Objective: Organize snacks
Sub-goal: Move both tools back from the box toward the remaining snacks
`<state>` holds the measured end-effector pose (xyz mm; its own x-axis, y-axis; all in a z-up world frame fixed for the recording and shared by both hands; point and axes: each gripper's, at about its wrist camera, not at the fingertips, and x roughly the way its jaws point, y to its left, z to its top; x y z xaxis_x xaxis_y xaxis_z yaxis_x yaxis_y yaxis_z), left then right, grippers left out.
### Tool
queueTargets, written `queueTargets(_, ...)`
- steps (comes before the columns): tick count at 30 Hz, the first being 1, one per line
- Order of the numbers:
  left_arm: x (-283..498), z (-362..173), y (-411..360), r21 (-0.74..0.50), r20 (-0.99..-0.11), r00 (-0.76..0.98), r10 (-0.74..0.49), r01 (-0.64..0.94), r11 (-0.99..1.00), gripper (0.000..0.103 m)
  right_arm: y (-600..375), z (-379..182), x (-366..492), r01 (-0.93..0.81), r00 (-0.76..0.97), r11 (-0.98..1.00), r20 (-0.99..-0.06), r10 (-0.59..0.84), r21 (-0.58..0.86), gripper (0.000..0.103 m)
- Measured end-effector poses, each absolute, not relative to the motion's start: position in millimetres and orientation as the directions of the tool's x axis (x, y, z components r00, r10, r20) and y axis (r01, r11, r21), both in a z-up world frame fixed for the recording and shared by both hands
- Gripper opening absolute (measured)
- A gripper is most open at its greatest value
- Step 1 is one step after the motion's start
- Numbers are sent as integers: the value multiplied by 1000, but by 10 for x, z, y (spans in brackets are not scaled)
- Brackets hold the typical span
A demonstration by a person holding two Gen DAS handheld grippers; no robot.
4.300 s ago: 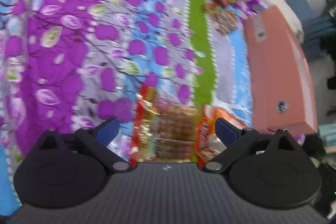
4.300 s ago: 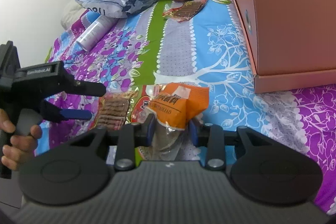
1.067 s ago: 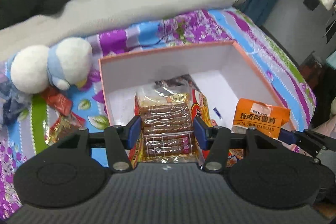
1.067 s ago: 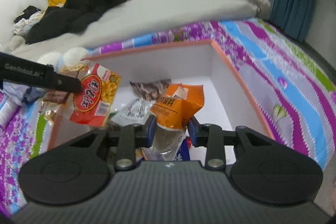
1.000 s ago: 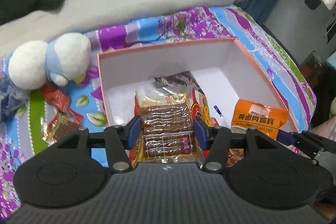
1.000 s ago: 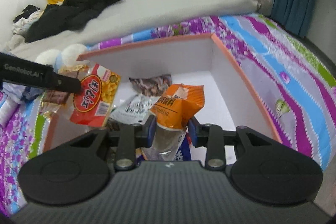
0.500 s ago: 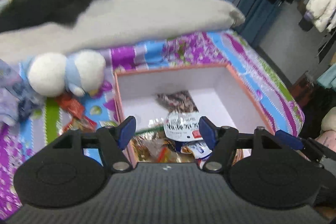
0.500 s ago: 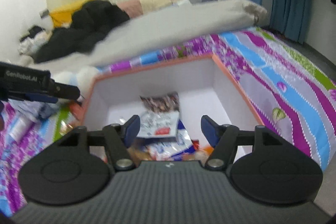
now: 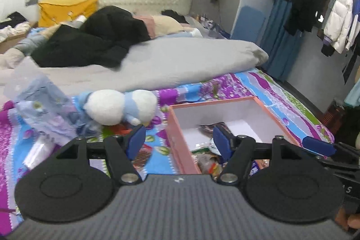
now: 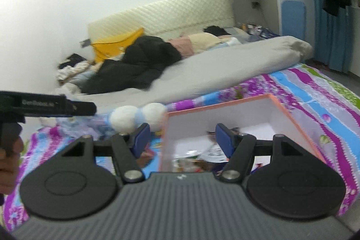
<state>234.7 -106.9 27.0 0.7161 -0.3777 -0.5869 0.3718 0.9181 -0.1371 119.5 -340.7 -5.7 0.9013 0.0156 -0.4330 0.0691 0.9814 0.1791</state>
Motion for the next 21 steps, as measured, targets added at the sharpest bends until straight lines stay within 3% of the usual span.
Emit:
queueTargets(13, 1693, -199, -227, -123, -598, 746, -293, 275, 953, 71, -2609, -535, 920, -16, 869, 989, -486, 87, 148, 67)
queueTargets(21, 1899, -724, 169, -181, -659, 711, -244, 165, 970, 71, -2252, -938, 1087, -91, 825, 983, -540, 166, 163, 67)
